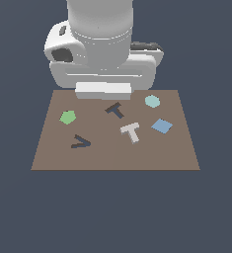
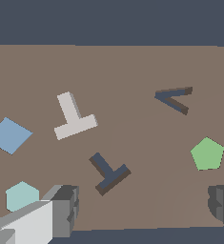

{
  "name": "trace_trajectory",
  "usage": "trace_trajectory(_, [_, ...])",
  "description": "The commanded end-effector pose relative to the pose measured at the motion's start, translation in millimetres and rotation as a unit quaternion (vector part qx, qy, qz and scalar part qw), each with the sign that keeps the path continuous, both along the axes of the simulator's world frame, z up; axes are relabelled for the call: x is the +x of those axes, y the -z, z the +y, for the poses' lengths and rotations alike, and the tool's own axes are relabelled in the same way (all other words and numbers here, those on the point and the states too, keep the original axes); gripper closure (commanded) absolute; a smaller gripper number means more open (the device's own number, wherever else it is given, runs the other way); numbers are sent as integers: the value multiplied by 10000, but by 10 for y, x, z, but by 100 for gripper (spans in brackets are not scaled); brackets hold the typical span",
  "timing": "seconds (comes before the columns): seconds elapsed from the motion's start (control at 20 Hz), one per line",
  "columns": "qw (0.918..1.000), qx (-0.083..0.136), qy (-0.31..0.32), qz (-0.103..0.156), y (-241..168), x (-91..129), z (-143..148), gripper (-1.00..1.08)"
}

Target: Insert a designated object into the corresponding slot on a board.

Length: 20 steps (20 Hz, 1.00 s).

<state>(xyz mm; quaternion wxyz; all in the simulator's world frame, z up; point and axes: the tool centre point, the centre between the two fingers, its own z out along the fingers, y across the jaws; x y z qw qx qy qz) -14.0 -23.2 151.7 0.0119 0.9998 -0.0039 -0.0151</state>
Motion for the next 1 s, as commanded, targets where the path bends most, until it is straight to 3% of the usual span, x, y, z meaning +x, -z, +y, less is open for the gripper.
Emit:
trace_trajectory(0.0, [10000, 0, 0, 0, 0, 0, 0, -92])
trace_trajectory(0.45, [9996, 29, -292, -22, 177, 107, 109, -92])
trace_trajectory(0.95, [9924, 113, -1222, -93, 724, 413, 505, -92])
